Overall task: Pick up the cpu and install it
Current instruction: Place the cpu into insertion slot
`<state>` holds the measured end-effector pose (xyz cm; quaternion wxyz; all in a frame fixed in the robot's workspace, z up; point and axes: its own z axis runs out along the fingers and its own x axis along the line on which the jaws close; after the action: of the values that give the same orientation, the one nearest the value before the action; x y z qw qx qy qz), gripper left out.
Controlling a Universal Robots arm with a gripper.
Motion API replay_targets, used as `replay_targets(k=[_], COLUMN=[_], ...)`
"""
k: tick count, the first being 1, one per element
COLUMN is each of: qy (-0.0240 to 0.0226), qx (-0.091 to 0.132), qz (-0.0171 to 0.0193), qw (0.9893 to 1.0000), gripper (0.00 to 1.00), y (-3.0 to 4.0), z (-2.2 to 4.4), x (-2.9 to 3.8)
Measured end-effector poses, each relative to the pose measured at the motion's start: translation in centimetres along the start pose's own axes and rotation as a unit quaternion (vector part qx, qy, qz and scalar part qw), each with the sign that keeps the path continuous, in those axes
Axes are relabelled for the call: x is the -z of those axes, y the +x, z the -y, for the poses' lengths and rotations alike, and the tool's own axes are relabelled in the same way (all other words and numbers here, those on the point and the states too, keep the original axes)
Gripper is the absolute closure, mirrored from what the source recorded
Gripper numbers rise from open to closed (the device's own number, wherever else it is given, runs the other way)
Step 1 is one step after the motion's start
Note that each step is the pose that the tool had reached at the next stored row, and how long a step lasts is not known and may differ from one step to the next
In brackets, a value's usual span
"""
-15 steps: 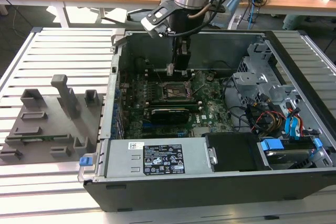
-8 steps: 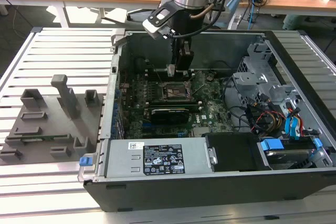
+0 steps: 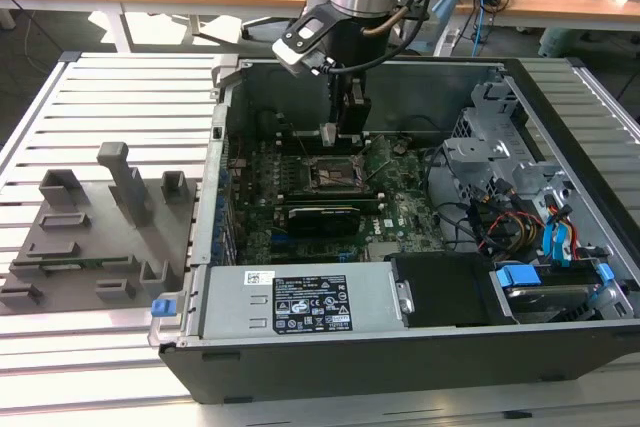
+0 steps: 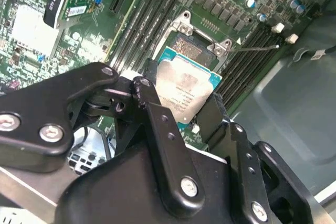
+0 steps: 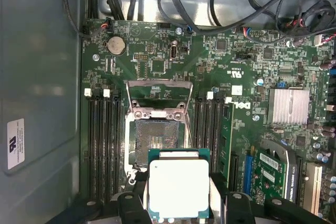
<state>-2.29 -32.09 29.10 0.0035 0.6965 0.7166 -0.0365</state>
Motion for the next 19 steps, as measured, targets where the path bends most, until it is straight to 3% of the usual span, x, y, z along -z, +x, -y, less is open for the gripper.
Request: replay_targets(k=[4, 8, 19], qy=[-0.0003, -0.0002, 0.0000], qx=[0.000, 0.000, -0.002], qz=[0.0002, 0.0038, 0.0038], qw=[1.0000, 1.0000, 1.0000], gripper=[0.46, 0.46, 0.46], y=[0.00, 0.03, 0.09], z=[0.00, -0.02, -0.11], x=[-0.02, -0.55, -1.53])
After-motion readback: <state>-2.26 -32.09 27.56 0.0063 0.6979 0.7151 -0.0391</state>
